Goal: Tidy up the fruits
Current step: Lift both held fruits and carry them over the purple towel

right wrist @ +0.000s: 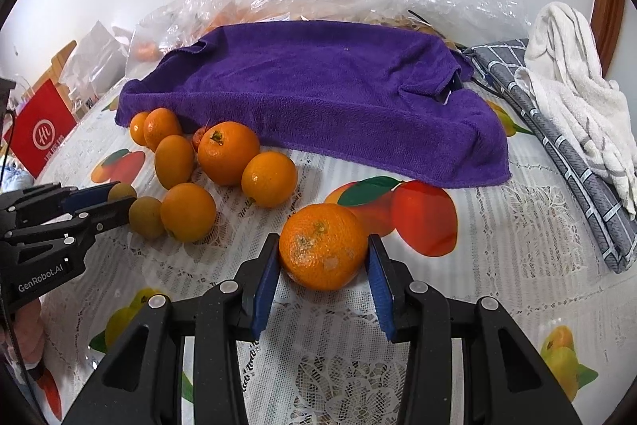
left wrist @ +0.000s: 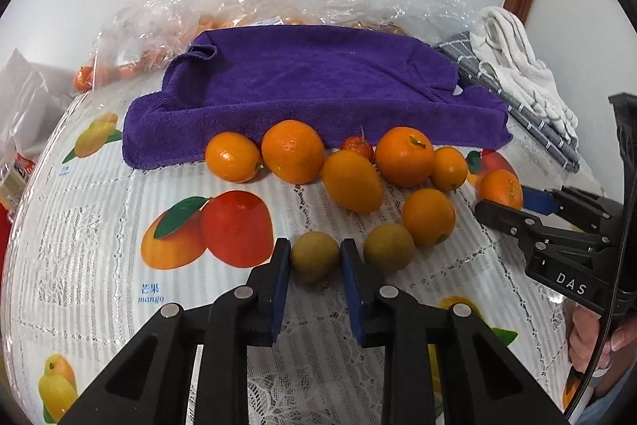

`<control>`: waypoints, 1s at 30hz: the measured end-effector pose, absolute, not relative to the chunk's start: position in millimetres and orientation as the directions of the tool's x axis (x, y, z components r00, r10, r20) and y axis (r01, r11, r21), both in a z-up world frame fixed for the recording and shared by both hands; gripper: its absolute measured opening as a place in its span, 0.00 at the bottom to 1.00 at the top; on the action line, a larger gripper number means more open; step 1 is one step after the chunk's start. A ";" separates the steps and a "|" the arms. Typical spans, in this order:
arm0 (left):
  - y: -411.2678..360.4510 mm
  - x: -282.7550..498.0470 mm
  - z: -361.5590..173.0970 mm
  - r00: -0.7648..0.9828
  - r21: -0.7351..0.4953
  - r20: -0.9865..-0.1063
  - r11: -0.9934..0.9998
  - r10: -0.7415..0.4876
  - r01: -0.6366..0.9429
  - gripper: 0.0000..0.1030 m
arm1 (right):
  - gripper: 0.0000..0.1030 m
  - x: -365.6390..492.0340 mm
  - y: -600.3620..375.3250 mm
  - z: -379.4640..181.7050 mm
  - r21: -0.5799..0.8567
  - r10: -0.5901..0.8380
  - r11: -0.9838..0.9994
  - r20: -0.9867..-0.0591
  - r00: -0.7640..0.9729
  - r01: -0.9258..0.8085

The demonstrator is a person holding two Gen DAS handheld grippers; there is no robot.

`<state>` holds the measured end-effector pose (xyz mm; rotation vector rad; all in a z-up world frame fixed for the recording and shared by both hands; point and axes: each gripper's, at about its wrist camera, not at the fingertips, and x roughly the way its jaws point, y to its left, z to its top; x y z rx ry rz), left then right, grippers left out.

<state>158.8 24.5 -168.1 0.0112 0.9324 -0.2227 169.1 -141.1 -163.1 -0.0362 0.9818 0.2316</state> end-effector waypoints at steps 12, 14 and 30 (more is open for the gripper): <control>37.3 146.4 -147.7 0.665 -0.124 -0.719 0.979 -0.203 0.165 0.24 | 0.41 161.0 -155.2 -157.0 0.115 0.185 0.980 -0.814 0.550 -0.159; 37.3 144.9 -145.4 0.671 -0.125 -0.712 0.978 -0.207 0.169 0.24 | 0.41 157.6 -156.6 -154.7 0.103 0.163 0.985 -0.820 0.549 -0.138; 46.7 162.0 -38.5 0.743 -0.138 -0.631 0.975 -0.223 0.175 0.24 | 0.41 195.8 -151.4 -48.4 0.069 0.134 0.990 -0.732 0.667 -0.124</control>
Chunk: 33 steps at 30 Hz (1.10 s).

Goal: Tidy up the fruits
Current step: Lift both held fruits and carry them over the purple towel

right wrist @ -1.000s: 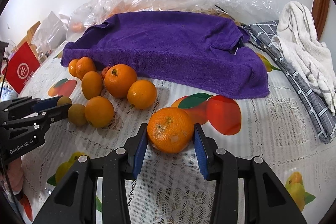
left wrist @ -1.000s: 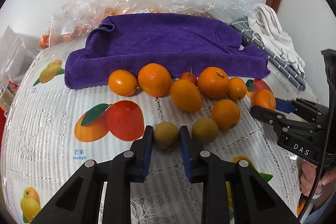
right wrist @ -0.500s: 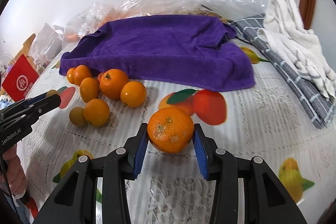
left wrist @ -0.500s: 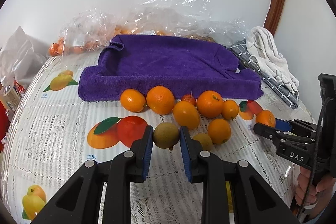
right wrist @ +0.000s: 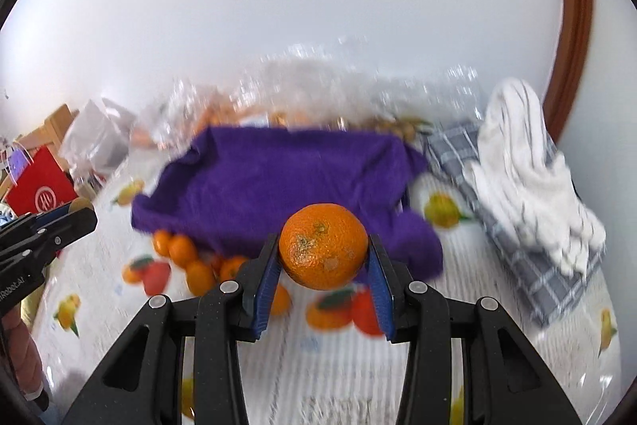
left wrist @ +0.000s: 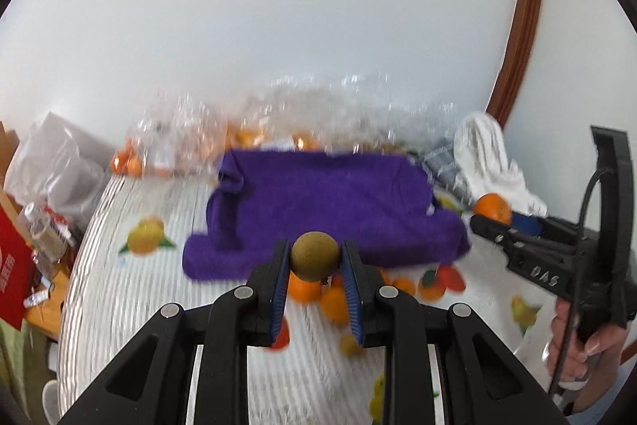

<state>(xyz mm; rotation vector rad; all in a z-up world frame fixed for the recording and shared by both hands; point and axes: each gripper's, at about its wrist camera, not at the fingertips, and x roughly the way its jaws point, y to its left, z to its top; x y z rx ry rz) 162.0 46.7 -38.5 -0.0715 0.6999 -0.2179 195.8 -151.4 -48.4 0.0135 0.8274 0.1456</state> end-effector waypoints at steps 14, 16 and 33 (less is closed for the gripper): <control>59.5 254.0 -73.1 0.739 -0.189 -0.647 0.978 -0.188 0.083 0.24 | 0.41 281.5 -134.5 -76.9 0.095 0.164 0.985 -0.745 0.647 -0.141; 62.0 263.2 -86.9 0.723 -0.219 -0.661 0.973 -0.203 0.073 0.24 | 0.41 290.7 -136.1 -90.9 0.099 0.161 0.986 -0.760 0.630 -0.133; 61.4 284.7 -150.8 0.636 -0.178 -0.753 0.983 -0.166 0.045 0.24 | 0.41 310.1 -148.8 -148.0 0.082 0.123 0.992 -0.809 0.575 -0.097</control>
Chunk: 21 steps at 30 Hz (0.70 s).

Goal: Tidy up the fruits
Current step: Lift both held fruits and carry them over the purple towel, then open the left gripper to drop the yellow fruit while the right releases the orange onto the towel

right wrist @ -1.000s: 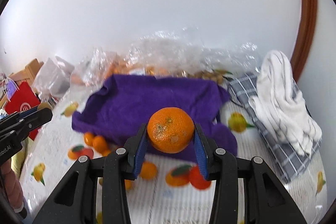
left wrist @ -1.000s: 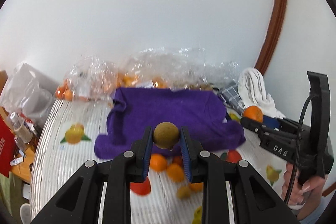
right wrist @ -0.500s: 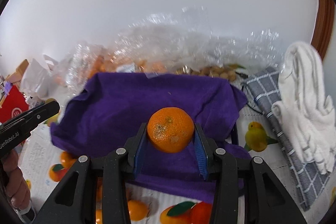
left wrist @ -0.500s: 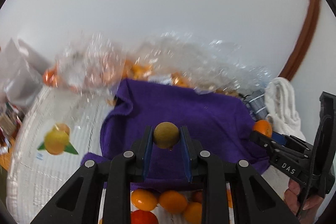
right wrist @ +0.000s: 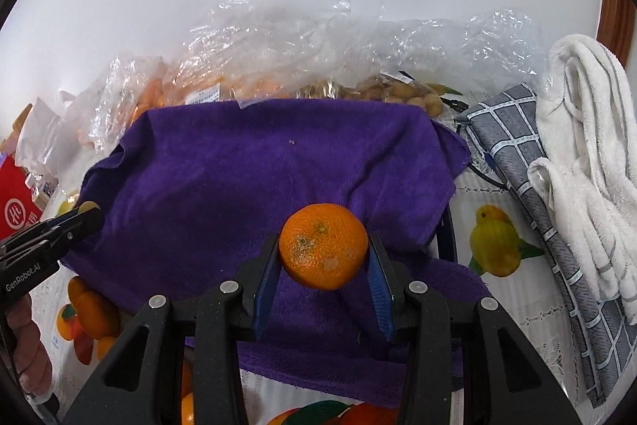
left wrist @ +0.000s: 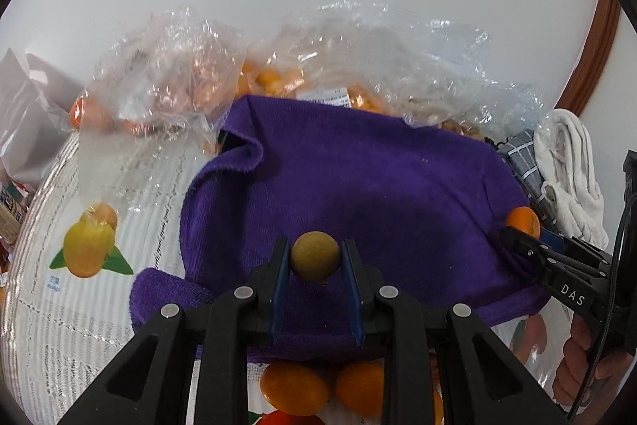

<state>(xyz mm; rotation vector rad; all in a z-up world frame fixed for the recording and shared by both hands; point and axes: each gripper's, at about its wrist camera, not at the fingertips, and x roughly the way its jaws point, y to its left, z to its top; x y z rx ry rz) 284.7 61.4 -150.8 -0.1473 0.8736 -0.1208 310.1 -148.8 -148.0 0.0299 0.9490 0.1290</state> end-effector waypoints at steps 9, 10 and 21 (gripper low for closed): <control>55.3 288.6 -157.3 0.622 -0.135 -0.772 0.990 -0.132 0.043 0.24 | 0.41 314.6 -147.2 -162.9 0.083 0.126 0.991 -0.831 0.542 -0.105; 54.8 289.2 -158.7 0.619 -0.129 -0.775 0.991 -0.126 0.040 0.24 | 0.41 313.8 -146.8 -163.7 0.082 0.127 0.991 -0.831 0.541 -0.107; 56.8 291.5 -163.8 0.614 -0.121 -0.782 0.992 -0.108 0.020 0.24 | 0.58 305.8 -140.1 -165.6 0.044 0.108 0.991 -0.824 0.557 -0.127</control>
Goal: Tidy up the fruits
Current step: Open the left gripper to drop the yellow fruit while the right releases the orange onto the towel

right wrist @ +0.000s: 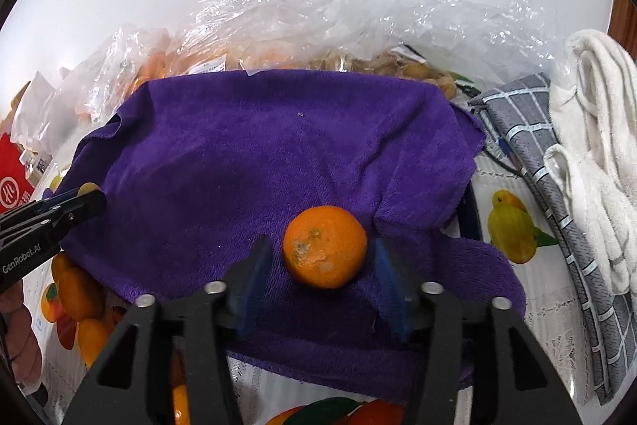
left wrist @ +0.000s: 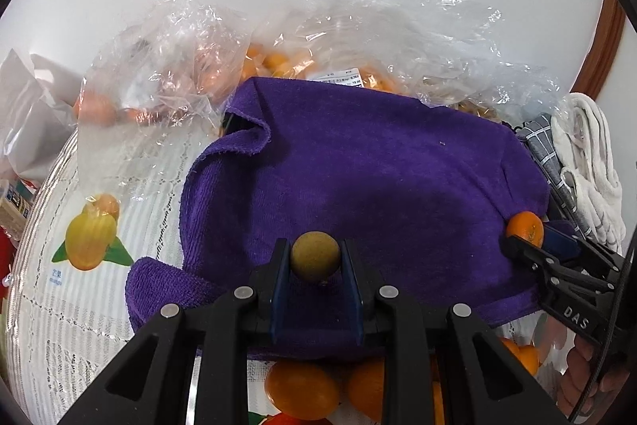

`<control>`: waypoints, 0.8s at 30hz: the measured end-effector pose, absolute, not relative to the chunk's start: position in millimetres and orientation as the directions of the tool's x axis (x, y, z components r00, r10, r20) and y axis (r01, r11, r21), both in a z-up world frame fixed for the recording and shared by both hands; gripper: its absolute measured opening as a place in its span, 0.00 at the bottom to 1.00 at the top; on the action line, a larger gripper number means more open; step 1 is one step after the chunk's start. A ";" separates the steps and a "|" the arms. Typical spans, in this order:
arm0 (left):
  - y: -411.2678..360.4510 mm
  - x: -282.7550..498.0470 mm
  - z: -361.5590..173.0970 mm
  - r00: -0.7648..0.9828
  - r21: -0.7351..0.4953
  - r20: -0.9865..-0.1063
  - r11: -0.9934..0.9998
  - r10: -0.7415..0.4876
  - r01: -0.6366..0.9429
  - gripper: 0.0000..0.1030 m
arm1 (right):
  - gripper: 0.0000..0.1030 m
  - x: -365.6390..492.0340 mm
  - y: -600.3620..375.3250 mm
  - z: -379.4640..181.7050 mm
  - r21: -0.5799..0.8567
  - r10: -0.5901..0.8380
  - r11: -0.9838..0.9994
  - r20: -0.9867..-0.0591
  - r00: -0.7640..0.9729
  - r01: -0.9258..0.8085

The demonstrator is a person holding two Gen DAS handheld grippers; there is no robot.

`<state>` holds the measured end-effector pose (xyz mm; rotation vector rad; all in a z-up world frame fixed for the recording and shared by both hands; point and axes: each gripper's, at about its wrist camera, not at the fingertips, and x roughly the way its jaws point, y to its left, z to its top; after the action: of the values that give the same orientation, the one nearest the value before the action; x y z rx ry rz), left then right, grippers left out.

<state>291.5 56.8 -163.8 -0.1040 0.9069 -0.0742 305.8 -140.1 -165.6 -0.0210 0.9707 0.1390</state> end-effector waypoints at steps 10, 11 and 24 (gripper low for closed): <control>58.6 286.9 -158.5 0.661 -0.090 -0.747 0.996 -0.068 0.001 0.50 | 0.66 294.9 -148.7 -155.1 0.081 0.115 0.993 -0.780 0.614 -0.084; 59.6 285.7 -156.9 0.671 -0.098 -0.738 0.995 -0.072 -0.001 0.51 | 0.66 294.5 -149.7 -152.8 0.089 0.121 0.993 -0.776 0.619 -0.083; 61.2 260.5 -131.8 0.808 -0.055 -0.589 0.997 0.011 -0.054 0.51 | 0.66 274.9 -149.6 -114.5 0.103 0.139 0.990 -0.736 0.663 -0.093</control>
<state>260.5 61.2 -131.8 -0.0703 0.6295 0.0351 274.9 -149.6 -114.5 0.0575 0.8365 0.1313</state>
